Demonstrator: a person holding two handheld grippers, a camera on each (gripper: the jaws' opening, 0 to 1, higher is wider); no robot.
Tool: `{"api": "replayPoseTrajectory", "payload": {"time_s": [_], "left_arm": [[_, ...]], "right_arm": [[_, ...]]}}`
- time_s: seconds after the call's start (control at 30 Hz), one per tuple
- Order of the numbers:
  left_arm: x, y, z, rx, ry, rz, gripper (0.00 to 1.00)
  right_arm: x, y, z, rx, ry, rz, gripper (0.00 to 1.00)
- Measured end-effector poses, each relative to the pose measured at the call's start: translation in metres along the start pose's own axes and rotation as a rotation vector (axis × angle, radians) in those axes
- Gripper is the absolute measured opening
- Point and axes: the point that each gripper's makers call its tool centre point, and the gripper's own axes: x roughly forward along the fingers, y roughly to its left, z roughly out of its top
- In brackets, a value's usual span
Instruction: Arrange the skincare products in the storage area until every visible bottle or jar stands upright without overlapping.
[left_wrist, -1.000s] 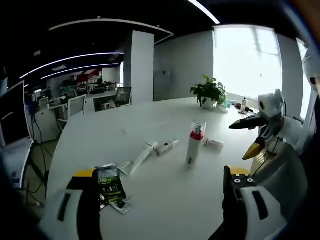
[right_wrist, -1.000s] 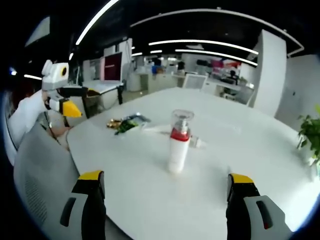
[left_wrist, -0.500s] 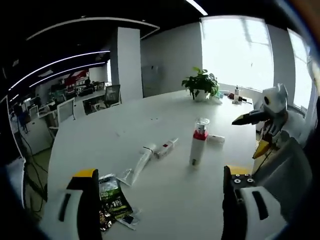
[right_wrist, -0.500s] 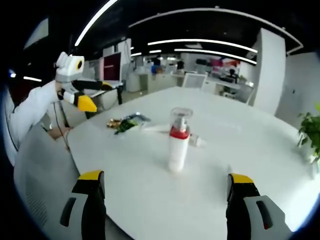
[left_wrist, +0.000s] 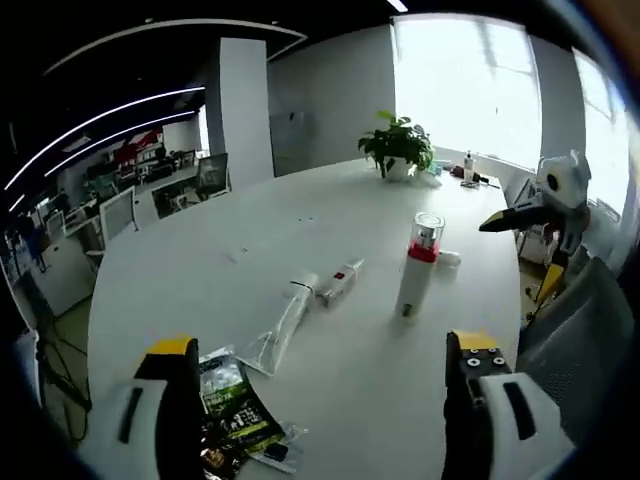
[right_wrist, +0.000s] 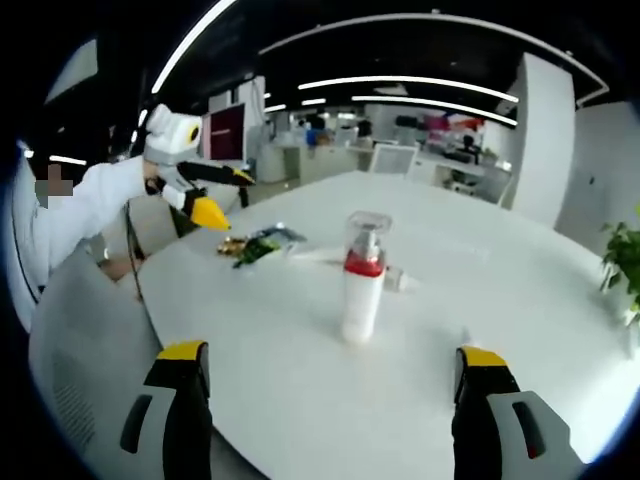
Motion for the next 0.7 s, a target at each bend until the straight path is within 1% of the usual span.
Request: {"api": "replayPoseTrajectory", "payload": {"time_s": [0.1,0.17,0.23,0.4,0.53,0.57,0.63,0.7], "left_arm": [[0.011,0.005,-0.007,0.0,0.032,-0.006,0.98],[0.018,0.008,-0.01,0.007,0.043,-0.012,0.98],[0.021,0.008,-0.01,0.009,0.051,-0.017,0.97],[0.038,0.015,-0.011,0.008,0.056,-0.034,0.96],[0.049,0.019,-0.015,0.026,0.076,-0.046,0.93],[0.051,0.019,-0.016,0.022,0.082,-0.051,0.93],[0.055,0.012,-0.018,0.016,0.096,-0.06,0.92],[0.059,0.013,-0.02,0.019,0.104,-0.058,0.91]], "right_arm": [[0.001,0.0,0.0,0.0,0.002,0.004,0.99],[0.002,-0.001,0.0,0.002,0.002,0.003,0.99],[0.002,-0.002,0.001,0.002,0.001,0.003,0.99],[0.004,-0.003,-0.001,-0.002,0.011,0.005,0.99],[0.005,-0.005,-0.002,0.002,0.016,0.006,0.99],[0.006,-0.006,-0.002,0.003,0.017,0.004,0.98],[0.006,-0.009,-0.002,0.004,0.013,-0.004,0.96],[0.007,-0.01,-0.001,0.007,0.013,-0.004,0.96]]}}
